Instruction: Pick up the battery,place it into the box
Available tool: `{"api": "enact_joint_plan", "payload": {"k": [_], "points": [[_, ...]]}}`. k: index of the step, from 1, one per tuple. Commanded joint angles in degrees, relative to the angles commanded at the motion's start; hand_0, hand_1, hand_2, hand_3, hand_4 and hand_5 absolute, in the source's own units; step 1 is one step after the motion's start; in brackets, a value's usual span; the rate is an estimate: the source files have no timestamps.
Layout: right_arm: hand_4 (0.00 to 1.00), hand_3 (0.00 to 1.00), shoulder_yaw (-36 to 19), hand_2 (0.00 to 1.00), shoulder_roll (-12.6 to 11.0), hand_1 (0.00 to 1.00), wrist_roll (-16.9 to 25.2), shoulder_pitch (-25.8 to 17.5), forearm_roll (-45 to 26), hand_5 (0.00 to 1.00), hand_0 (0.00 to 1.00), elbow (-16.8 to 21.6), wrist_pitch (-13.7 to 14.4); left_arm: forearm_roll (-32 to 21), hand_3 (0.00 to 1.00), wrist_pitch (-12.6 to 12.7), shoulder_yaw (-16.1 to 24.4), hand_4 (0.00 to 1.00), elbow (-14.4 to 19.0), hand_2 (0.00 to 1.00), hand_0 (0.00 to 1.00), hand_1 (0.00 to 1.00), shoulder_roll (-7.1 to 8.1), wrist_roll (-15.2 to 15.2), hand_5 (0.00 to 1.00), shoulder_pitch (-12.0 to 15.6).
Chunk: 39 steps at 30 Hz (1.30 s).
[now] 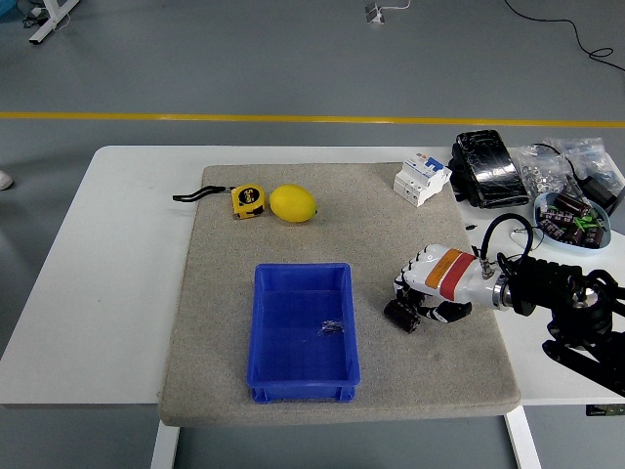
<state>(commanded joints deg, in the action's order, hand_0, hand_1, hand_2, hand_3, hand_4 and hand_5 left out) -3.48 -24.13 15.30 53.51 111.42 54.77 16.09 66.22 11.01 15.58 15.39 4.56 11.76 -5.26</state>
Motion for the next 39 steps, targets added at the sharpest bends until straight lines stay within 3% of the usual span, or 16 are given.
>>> {"api": "enact_joint_plan", "payload": {"k": [21, 39], "points": [[0.592, 0.479, -3.8, 0.553, -2.2, 0.528, -1.1, -0.3, 1.1, 0.054, 0.546, 4.8, -0.2, 0.9, 0.684, -0.1, 0.5, 0.703, -0.1, 0.779, 0.737, 0.733, 0.27, 0.2, 0.708, 0.5], [0.598, 0.48, -9.0, 0.555, -2.5, 0.527, -4.8, 1.6, 4.4, 0.074, 0.573, 17.6, -0.2, 1.9, 0.687, -0.4, 1.1, 0.705, -0.2, 0.778, 0.739, 0.732, 0.7, 0.6, 0.71, 1.1]]}}
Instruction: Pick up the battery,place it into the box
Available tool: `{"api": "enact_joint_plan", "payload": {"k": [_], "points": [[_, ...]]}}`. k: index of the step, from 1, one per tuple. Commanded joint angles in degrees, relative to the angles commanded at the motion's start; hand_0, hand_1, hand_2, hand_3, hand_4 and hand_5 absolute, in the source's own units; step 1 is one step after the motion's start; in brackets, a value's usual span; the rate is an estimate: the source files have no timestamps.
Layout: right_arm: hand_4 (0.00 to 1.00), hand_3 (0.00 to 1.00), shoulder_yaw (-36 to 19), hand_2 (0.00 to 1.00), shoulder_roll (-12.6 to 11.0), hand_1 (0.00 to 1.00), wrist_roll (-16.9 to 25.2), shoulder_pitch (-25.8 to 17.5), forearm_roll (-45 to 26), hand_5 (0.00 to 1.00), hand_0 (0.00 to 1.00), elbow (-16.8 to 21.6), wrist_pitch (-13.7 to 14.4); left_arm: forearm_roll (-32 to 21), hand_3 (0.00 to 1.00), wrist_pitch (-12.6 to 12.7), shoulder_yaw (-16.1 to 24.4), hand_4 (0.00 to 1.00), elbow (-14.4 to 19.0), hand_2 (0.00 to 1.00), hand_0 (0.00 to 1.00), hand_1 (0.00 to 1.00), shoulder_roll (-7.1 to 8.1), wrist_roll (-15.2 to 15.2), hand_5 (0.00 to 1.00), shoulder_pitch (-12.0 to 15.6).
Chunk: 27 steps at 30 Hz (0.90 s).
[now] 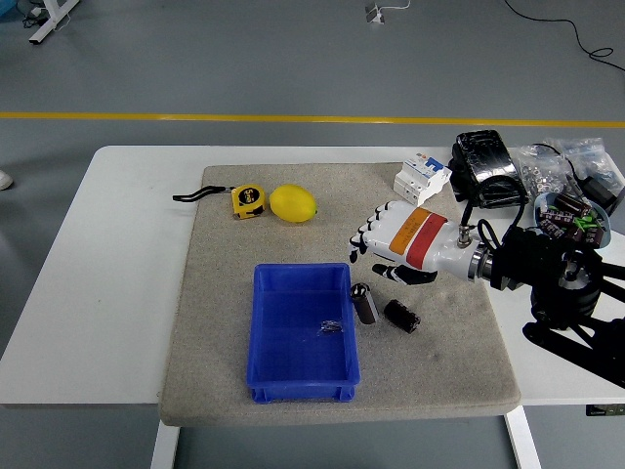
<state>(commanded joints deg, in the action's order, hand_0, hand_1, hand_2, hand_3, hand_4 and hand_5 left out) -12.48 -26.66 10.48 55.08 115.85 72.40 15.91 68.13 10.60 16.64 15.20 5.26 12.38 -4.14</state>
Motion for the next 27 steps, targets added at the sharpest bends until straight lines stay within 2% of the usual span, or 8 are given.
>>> {"api": "enact_joint_plan", "payload": {"k": [4, 12, 14, 15, 20, 21, 26, 27], "points": [[0.601, 0.483, 0.3, 0.556, 0.2, 0.528, -0.2, -0.1, 0.2, 0.074, 0.572, -1.7, 0.0, -0.5, 0.687, 0.1, -0.4, 0.705, 0.0, 0.778, 0.737, 0.73, -0.05, -0.1, 0.71, -0.2], [0.603, 0.489, -1.0, 0.562, -0.9, 0.531, -0.5, -0.1, 0.2, 0.071, 0.578, -1.2, -0.3, -0.8, 0.687, 0.4, -0.6, 0.708, 0.0, 0.778, 0.737, 0.73, -0.07, -0.1, 0.708, -0.4], [0.603, 0.489, -2.0, 0.562, -1.5, 0.531, -1.0, -0.5, 0.0, 0.071, 0.578, -1.2, -1.2, -0.9, 0.687, 0.5, -0.7, 0.708, -0.1, 0.778, 0.737, 0.73, -0.07, -0.1, 0.708, -0.3], [0.659, 0.533, -2.2, 0.602, -1.7, 0.572, -1.1, -0.6, 0.0, 0.101, 0.599, -1.1, -1.5, -0.9, 0.687, 0.5, -0.7, 0.708, -0.1, 0.777, 0.739, 0.729, -0.07, -0.1, 0.708, -0.3], [0.659, 0.533, -3.2, 0.602, -4.2, 0.572, -1.7, -1.6, 1.3, 0.101, 0.599, 1.2, -4.5, -0.8, 0.687, 0.6, -0.5, 0.708, -0.1, 0.777, 0.739, 0.729, -0.08, -0.2, 0.708, -0.1], [0.811, 0.615, -3.1, 0.68, -4.6, 0.653, -1.7, -1.8, 1.6, 0.176, 0.645, 1.7, -5.0, -0.7, 0.688, 0.6, -0.5, 0.708, -0.1, 0.777, 0.738, 0.729, -0.09, -0.1, 0.708, 0.0], [0.811, 0.615, -1.5, 0.68, -6.2, 0.653, -2.1, -2.3, 2.7, 0.176, 0.645, 4.5, -8.4, -0.2, 0.688, 0.6, -0.2, 0.708, -0.2, 0.777, 0.738, 0.729, -0.17, 0.0, 0.708, 0.0], [0.959, 0.75, -1.1, 0.737, -6.4, 0.679, -2.1, -2.4, 2.8, 0.242, 0.677, 4.9, -8.8, -0.2, 0.688, 0.6, -0.2, 0.708, -0.1, 0.778, 0.738, 0.73, -0.18, 0.0, 0.71, 0.0]]}}
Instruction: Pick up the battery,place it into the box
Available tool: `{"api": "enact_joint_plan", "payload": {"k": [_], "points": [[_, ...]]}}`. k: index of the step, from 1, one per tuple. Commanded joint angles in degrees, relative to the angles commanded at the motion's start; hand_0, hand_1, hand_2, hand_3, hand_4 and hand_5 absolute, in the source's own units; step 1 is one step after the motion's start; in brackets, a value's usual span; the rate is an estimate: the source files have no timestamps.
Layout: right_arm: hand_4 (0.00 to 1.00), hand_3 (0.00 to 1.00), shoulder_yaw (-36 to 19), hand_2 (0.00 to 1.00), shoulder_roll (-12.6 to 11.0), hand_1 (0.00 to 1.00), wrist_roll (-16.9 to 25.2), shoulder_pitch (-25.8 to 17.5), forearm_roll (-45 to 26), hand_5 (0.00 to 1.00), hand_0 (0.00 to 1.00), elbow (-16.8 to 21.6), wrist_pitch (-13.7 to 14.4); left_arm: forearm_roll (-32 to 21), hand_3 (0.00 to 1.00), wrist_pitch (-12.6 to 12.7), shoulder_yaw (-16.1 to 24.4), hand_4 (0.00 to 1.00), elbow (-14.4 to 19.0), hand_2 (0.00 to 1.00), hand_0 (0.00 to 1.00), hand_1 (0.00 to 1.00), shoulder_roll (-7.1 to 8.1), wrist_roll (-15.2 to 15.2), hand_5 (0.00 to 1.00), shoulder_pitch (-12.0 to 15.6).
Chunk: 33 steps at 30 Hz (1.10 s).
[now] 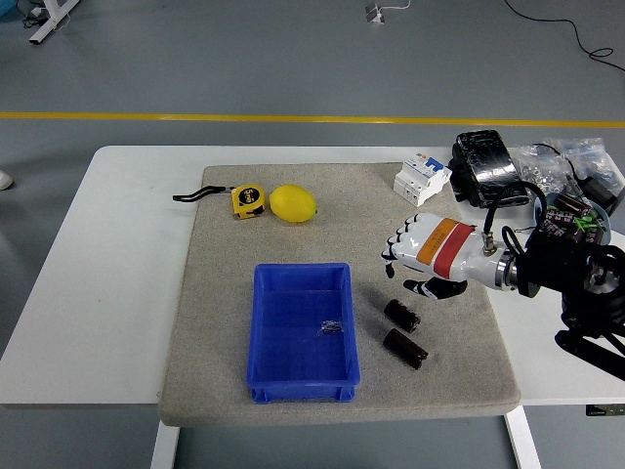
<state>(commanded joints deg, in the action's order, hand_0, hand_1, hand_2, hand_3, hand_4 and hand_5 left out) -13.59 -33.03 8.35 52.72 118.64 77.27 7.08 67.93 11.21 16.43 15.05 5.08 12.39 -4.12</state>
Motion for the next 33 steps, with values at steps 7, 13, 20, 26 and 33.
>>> {"api": "enact_joint_plan", "payload": {"k": [7, 13, 20, 26, 33], "points": [[0.98, 0.797, 1.8, 0.754, 0.0, 0.693, 0.0, -0.2, 0.7, 0.251, 0.692, -0.8, -2.3, 0.1, 0.688, 0.1, -0.1, 0.708, 0.0, 0.777, 0.739, 0.73, -0.07, 0.0, 0.715, -0.1], [0.982, 0.8, 3.3, 0.755, 0.1, 0.698, 0.3, 0.4, 2.1, 0.252, 0.694, -2.7, -2.8, 0.1, 0.688, 0.0, -0.1, 0.707, 0.0, 0.777, 0.738, 0.729, -0.03, -0.1, 0.713, -0.2], [0.979, 0.803, 5.1, 0.755, 1.2, 0.699, 0.7, 1.4, 2.5, 0.251, 0.694, -5.2, -2.6, 0.8, 0.688, -0.3, 0.2, 0.706, 0.1, 0.778, 0.74, 0.729, -0.05, 0.0, 0.713, -0.2], [0.975, 0.801, 6.3, 0.753, 2.0, 0.699, 0.7, 1.7, 2.3, 0.244, 0.695, -5.4, -2.7, 1.1, 0.688, -0.5, 0.3, 0.706, 0.1, 0.778, 0.738, 0.729, -0.06, 0.0, 0.713, -0.3], [0.973, 0.801, 7.6, 0.753, 4.2, 0.698, 0.6, 2.5, 1.7, 0.244, 0.691, -7.0, -2.8, 2.0, 0.689, -1.0, 0.9, 0.706, 0.2, 0.778, 0.739, 0.731, -0.02, 0.2, 0.712, -0.1]]}}
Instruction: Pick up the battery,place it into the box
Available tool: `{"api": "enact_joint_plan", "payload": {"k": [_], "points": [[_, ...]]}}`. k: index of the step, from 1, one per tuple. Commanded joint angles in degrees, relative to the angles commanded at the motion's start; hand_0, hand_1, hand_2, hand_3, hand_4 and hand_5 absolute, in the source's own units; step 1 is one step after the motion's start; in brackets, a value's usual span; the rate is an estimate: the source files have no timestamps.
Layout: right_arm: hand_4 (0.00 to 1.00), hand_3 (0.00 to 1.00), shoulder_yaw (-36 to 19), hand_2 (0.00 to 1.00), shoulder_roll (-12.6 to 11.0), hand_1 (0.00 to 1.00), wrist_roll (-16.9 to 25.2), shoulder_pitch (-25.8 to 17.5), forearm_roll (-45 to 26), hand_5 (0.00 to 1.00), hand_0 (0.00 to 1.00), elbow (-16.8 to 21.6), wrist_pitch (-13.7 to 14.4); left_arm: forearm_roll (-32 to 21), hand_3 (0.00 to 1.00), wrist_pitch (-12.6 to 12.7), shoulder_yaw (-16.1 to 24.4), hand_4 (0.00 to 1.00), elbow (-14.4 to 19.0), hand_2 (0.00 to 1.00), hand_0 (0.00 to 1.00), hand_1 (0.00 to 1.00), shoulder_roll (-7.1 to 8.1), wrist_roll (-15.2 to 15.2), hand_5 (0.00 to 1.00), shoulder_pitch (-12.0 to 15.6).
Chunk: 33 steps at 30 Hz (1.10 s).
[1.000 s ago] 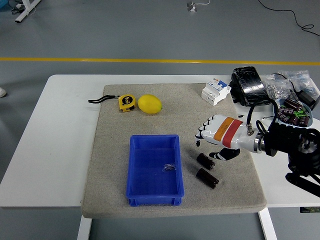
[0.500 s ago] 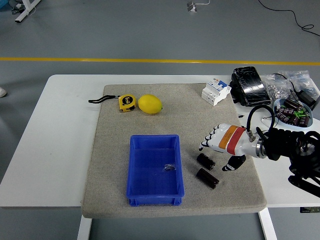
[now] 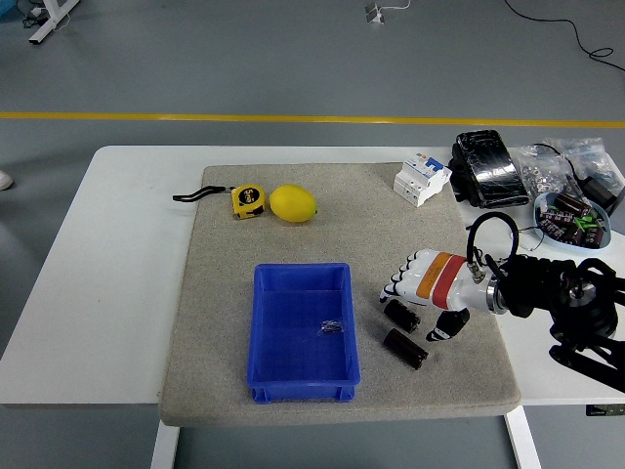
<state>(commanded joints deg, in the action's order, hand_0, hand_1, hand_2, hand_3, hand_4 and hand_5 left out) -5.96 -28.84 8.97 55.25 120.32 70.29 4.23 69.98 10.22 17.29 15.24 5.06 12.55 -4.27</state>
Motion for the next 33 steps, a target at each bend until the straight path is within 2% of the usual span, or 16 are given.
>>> {"api": "enact_joint_plan", "payload": {"k": [15, 27, 28, 33], "points": [[0.968, 0.801, 0.5, 0.753, 3.3, 0.699, 0.1, 0.3, -2.0, 0.241, 0.691, -4.9, 0.5, 1.1, 0.689, -0.5, 0.6, 0.707, 0.1, 0.778, 0.739, 0.732, 0.1, 0.3, 0.713, 0.0], [0.958, 0.777, 0.7, 0.742, 3.5, 0.678, 0.6, 0.2, -2.7, 0.245, 0.657, -6.4, 1.9, 0.4, 0.689, -0.6, 0.1, 0.707, 0.2, 0.777, 0.74, 0.732, 0.15, 0.1, 0.713, -0.3], [0.867, 0.616, 0.7, 0.696, 3.5, 0.629, 0.7, 0.1, -2.8, 0.217, 0.576, -6.4, 2.1, 0.4, 0.687, -0.6, 0.1, 0.706, 0.2, 0.777, 0.739, 0.733, 0.14, 0.1, 0.712, -0.4], [0.867, 0.616, 0.7, 0.696, 3.3, 0.629, 0.9, -0.1, -2.8, 0.217, 0.576, -6.1, 2.2, 0.5, 0.687, -0.7, 0.1, 0.706, 0.2, 0.777, 0.739, 0.733, 0.1, 0.0, 0.712, -0.4]]}}
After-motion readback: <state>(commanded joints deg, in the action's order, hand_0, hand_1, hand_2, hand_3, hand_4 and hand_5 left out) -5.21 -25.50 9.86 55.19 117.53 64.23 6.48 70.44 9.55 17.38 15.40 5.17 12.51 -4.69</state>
